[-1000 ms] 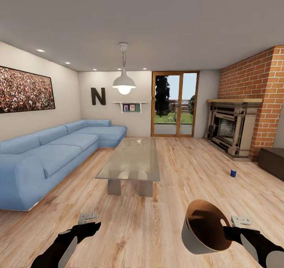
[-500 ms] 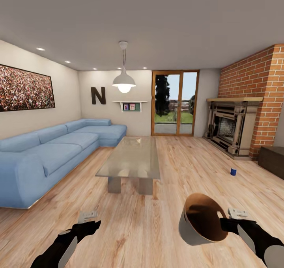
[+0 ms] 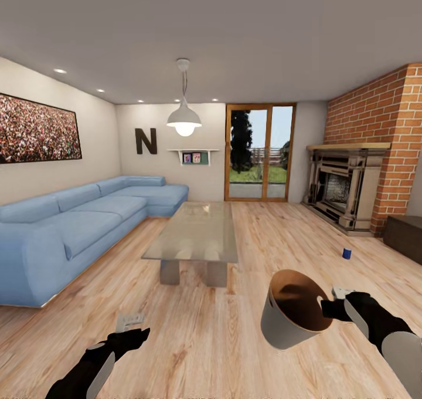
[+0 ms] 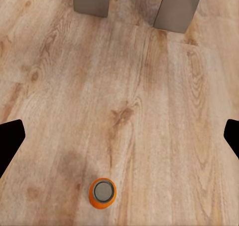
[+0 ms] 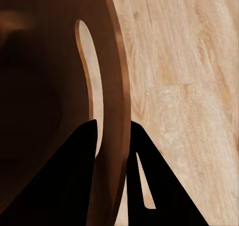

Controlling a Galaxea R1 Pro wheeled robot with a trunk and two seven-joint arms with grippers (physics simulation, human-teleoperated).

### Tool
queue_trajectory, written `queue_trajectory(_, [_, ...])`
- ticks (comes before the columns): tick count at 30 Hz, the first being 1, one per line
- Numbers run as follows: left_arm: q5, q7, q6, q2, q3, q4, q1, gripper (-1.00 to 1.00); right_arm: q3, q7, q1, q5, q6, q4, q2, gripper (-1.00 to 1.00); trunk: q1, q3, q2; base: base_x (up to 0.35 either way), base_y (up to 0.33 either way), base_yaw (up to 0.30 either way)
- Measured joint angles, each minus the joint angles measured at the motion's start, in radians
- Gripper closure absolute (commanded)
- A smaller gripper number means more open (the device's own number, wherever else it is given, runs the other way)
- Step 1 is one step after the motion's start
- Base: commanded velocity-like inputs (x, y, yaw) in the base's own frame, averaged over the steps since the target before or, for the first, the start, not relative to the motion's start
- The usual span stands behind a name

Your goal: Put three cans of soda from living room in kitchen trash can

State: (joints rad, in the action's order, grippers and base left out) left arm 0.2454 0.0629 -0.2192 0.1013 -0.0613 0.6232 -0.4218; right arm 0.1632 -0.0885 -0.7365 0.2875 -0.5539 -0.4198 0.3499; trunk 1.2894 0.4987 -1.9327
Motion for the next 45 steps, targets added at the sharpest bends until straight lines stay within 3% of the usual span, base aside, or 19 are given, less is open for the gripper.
queue_trajectory(16, [0.000,-0.002,0.002,0.000,0.000,0.000,0.000,-1.00,0.006,-0.001,-0.035,-0.001,-0.019,0.001,0.005,1.00,0.061,0.050,-0.112,0.000,0.000,0.000])
queue_trajectory(18, [0.000,-0.002,0.003,0.000,0.000,0.000,0.000,-1.00,0.007,-0.002,-0.036,-0.002,-0.036,0.000,0.007,1.00,0.069,0.057,-0.126,0.000,0.000,0.000])
queue_trajectory(20, [0.000,-0.002,0.012,0.000,0.000,0.000,0.000,-1.00,0.008,0.000,-0.072,-0.006,-0.099,0.008,0.018,1.00,0.077,0.063,-0.140,0.000,0.000,0.000])
queue_trajectory(21, [0.000,-0.002,0.013,0.000,0.000,0.000,0.000,-1.00,0.006,0.002,-0.084,-0.021,-0.107,-0.001,0.020,1.00,0.080,0.066,-0.147,0.000,0.000,0.000])
queue_trajectory(24, [0.000,-0.002,0.017,0.000,0.000,0.000,0.000,-1.00,0.006,0.014,-0.113,-0.011,-0.129,-0.001,0.022,1.00,0.092,0.075,-0.168,0.000,0.000,0.000])
queue_trajectory(27, [0.000,-0.003,0.019,0.000,0.000,0.000,0.000,-1.00,0.013,0.022,-0.120,-0.034,-0.135,0.002,0.021,1.00,0.104,0.085,-0.189,0.000,0.000,0.000])
queue_trajectory(45, [0.000,-0.003,0.021,-0.001,0.000,-0.002,0.000,-1.00,0.015,0.028,-0.126,-0.030,-0.138,0.002,0.015,1.00,0.173,0.141,-0.315,0.000,0.000,0.000])
